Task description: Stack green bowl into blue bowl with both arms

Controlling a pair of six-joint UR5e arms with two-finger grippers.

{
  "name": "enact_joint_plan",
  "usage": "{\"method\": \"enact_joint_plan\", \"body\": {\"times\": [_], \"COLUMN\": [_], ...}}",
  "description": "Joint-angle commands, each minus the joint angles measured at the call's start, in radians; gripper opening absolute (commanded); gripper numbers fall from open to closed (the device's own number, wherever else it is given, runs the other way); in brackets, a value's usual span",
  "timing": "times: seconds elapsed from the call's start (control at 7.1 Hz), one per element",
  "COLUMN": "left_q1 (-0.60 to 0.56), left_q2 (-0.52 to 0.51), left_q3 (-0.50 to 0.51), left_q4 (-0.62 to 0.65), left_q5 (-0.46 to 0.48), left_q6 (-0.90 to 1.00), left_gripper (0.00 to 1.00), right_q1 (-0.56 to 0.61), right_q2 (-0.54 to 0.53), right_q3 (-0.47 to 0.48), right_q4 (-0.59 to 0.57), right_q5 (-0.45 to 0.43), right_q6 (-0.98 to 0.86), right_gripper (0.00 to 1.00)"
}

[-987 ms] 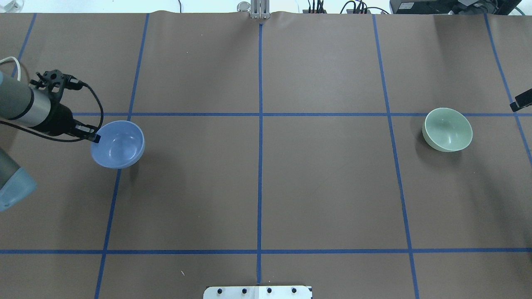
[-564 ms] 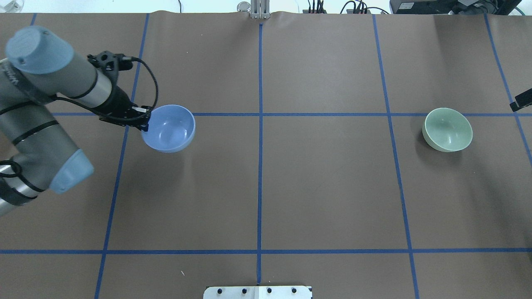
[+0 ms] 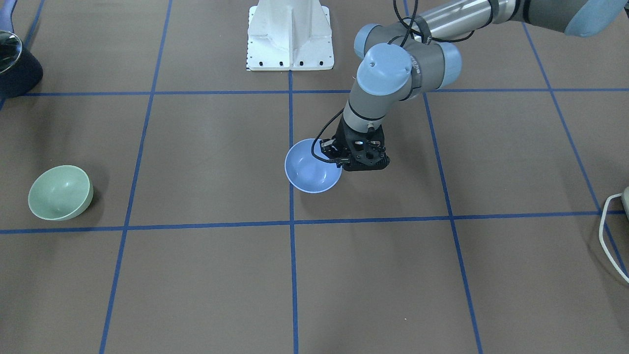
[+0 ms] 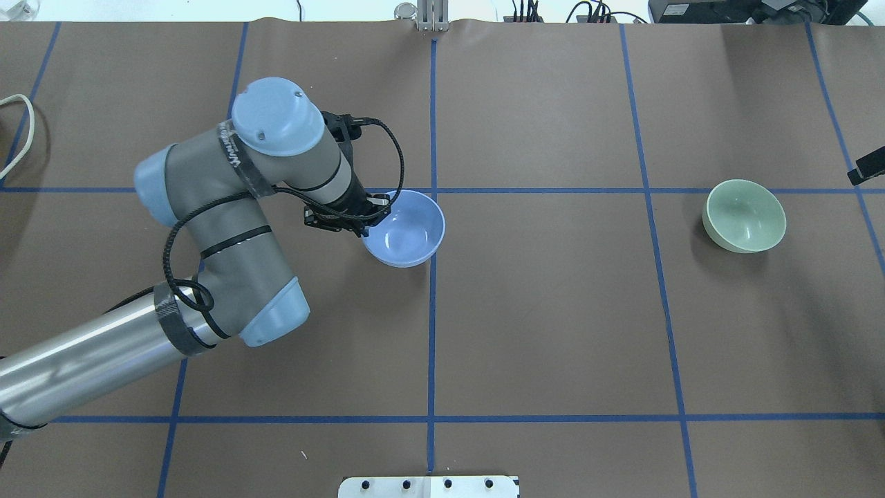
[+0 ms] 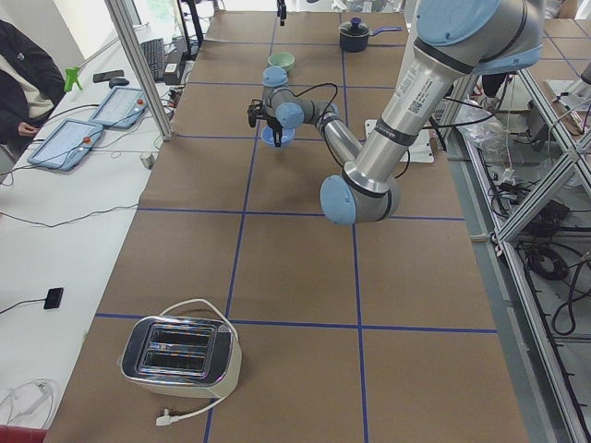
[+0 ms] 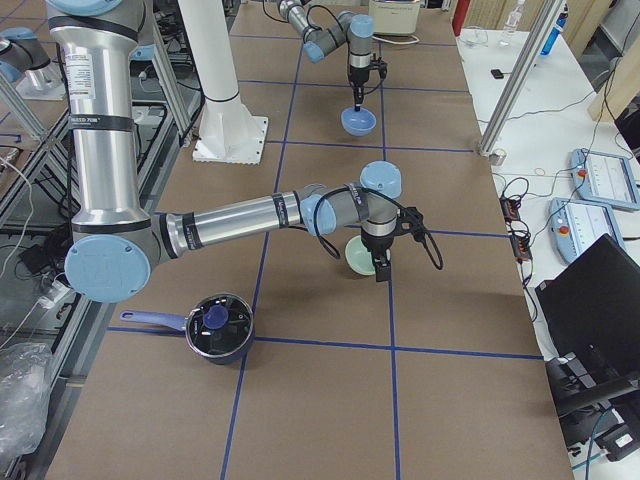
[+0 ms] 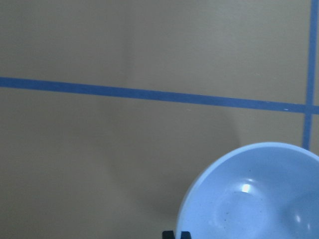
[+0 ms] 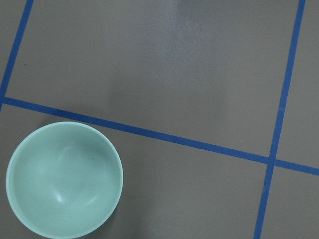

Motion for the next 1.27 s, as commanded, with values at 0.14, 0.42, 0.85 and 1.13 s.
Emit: {"method": "enact_joint_plan", "body": {"times": [0.14,0.42,0.85,1.13], "left_q1": [0.064,0.079,0.110,0.110], "left_q2": [-0.031,-0.031,-0.028,-0.026], "left_q3": [0.018,0.020,0.023,0.021], "left_q4": [-0.005,-0.014,-0.037,-0.037], "left_q5": [0.073,0.094,0.146,0.147], "left_q6": [-0.014,-0.012,-0.009,-0.003], "left_gripper": [0.00,0.00,0.08,0.14], "right_q1": [0.000,0.000,0.000,-0.001], "right_q2": [0.000,0.000,0.000,0.000], "right_q3": [0.000,-0.002,-0.002,-0.001], "right_q4": [0.000,0.000,0.000,-0.001], "right_q5": [0.000,0.000,0.000,0.000], "right_q6": [0.000,0.000,0.000,0.000], "right_gripper": [1.00,1.00,1.00,1.00]}}
